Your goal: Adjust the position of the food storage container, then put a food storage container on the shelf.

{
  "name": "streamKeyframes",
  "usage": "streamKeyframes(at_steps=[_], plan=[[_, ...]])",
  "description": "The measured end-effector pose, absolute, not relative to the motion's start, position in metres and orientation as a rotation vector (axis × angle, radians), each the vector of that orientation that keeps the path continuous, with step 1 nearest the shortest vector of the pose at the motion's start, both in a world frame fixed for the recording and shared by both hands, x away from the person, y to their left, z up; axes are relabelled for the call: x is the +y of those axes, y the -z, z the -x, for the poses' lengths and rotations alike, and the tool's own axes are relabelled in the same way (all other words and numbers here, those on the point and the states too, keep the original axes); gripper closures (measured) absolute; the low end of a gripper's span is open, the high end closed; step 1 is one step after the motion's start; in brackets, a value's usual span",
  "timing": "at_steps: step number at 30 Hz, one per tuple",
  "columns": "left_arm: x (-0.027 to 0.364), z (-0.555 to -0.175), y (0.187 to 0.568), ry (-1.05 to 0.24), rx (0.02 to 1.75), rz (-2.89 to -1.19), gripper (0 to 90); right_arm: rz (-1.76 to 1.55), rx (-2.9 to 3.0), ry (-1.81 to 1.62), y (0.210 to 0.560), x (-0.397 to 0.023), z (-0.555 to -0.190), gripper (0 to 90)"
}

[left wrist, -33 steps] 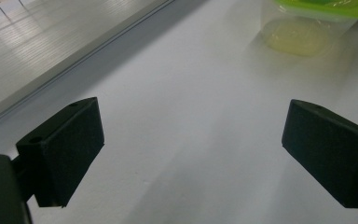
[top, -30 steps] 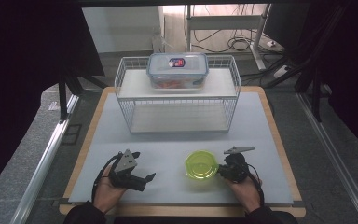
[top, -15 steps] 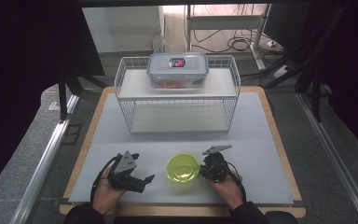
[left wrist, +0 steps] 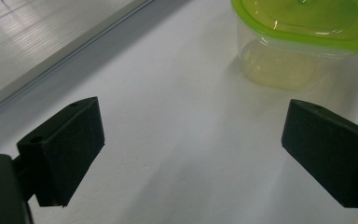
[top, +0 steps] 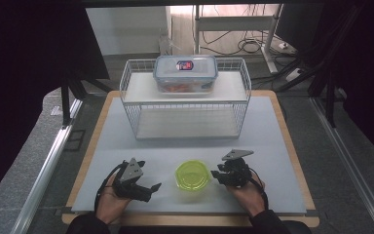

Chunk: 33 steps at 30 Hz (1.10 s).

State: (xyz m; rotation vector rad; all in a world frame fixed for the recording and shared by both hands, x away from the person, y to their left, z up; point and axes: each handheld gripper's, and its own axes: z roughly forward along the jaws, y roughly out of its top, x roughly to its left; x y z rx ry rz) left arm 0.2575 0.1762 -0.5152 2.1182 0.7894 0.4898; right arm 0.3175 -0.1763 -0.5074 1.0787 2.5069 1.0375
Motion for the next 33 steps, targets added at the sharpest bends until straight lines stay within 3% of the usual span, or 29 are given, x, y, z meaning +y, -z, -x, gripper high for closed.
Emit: streamKeyframes(at_steps=[7,15,21,25,33], plan=[[0.174,-0.257,0.516,-0.498,0.78,-2.137,5.3,-1.091,2.449,-1.098,0.505,-0.194,-0.321,30.3],[0.175,-0.258,0.517,-0.501,0.777,-2.137,5.4,-1.103,2.42,-1.104,0.501,-0.199,-0.321,21.8],[0.176,-0.257,0.517,-0.503,0.779,-2.134,5.5,-1.124,2.414,-1.101,0.495,-0.199,-0.32,22.5],[0.177,-0.257,0.515,-0.508,0.783,-2.134,5.3,-1.122,2.447,-1.094,0.489,-0.198,-0.318,31.2],[0.184,-0.249,0.514,-0.496,0.817,-2.11,5.2,-1.133,2.449,-1.145,0.48,-0.197,-0.315,33.4]])
